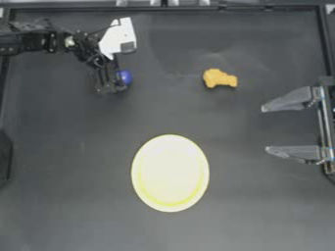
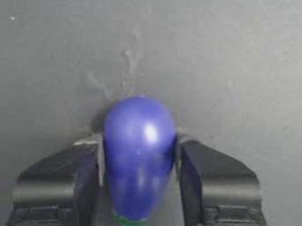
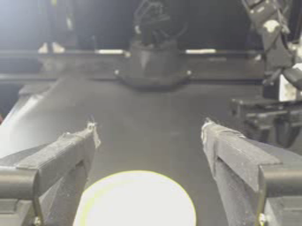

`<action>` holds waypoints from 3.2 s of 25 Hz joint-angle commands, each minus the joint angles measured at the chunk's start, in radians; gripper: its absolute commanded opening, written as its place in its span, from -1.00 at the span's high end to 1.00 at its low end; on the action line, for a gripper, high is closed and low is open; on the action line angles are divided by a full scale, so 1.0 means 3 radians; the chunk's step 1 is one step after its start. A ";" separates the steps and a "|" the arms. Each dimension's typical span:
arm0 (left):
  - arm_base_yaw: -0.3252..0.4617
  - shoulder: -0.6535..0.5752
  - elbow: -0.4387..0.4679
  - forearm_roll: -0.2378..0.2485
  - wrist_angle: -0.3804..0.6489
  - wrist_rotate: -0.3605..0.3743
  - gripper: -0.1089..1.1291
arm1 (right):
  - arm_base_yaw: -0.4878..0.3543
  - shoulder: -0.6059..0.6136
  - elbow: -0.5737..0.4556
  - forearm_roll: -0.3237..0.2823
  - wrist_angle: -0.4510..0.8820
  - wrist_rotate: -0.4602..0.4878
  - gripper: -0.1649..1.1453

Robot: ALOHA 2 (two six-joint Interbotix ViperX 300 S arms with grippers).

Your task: Put purple eggplant on plate

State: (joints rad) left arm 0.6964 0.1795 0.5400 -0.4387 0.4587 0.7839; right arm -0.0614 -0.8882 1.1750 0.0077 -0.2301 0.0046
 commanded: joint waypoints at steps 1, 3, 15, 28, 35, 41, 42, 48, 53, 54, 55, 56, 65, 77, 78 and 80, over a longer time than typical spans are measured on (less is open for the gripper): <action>0.0000 -0.0112 -0.0066 0.0026 0.0077 0.0430 0.49 | 0.0000 0.0026 -0.0046 0.0005 -0.0031 0.0000 -0.77; 0.0000 -0.0159 -0.0087 0.0010 0.0118 0.0414 0.43 | 0.0005 0.0026 -0.0046 0.0005 -0.0031 0.0000 -0.77; -0.0470 -0.0660 -0.0266 -0.0056 0.0348 0.0297 0.36 | 0.0000 0.0026 -0.0046 0.0046 -0.0015 0.0000 -0.77; -0.1432 -0.0987 -0.0286 -0.0031 0.0291 -0.0102 0.36 | 0.0000 0.0026 -0.0051 0.0046 -0.0005 0.0005 -0.77; -0.1851 -0.0879 -0.0297 -0.0015 0.0051 -0.0261 0.35 | 0.0000 0.0026 -0.0061 0.0046 -0.0005 0.0005 -0.77; -0.1974 -0.0603 -0.0302 -0.0036 -0.0133 -0.0256 0.34 | 0.0000 0.0026 -0.0061 0.0046 -0.0005 0.0005 -0.77; -0.1984 -0.0552 -0.0302 -0.0036 -0.0153 -0.0261 0.34 | 0.0000 0.0026 -0.0061 0.0046 0.0000 0.0005 -0.77; -0.2030 -0.0358 -0.0302 -0.0041 -0.0317 -0.0256 0.34 | 0.0000 0.0026 -0.0061 0.0046 -0.0005 0.0005 -0.77; -0.2066 -0.0179 -0.0414 -0.0041 -0.0363 -0.0251 0.34 | 0.0005 0.0026 -0.0066 0.0046 0.0000 0.0005 -0.77; -0.2076 -0.0133 -0.0460 -0.0041 -0.0358 -0.0245 0.34 | 0.0000 0.0026 -0.0061 0.0046 0.0000 0.0005 -0.77; -0.2091 -0.0077 -0.0511 -0.0036 -0.0343 -0.0245 0.34 | 0.0005 0.0026 -0.0066 0.0046 0.0000 0.0005 -0.77; -0.2096 -0.0031 -0.0547 -0.0036 -0.0317 -0.0240 0.34 | 0.0000 0.0031 -0.0066 0.0046 0.0000 0.0005 -0.77; -0.2142 0.0169 -0.0706 -0.0041 -0.0143 -0.0251 0.34 | 0.0000 0.0041 -0.0066 0.0046 -0.0005 0.0000 -0.77; -0.2178 0.0256 -0.0731 -0.0026 -0.0123 -0.0240 -0.01 | 0.0000 0.0041 -0.0066 0.0046 -0.0005 0.0000 -0.77; -0.2178 0.0266 -0.0736 -0.0020 -0.0118 -0.0240 -0.14 | 0.0005 0.0046 -0.0061 0.0046 0.0000 0.0000 -0.77; -0.2188 0.0291 -0.0731 -0.0026 -0.0118 -0.0245 -0.38 | 0.0000 0.0046 -0.0066 0.0041 0.0000 0.0000 -0.77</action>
State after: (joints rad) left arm 0.0414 0.2945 0.3436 -0.4464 0.4234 0.7041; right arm -0.0614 -0.8820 1.1750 0.0184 -0.2270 0.0046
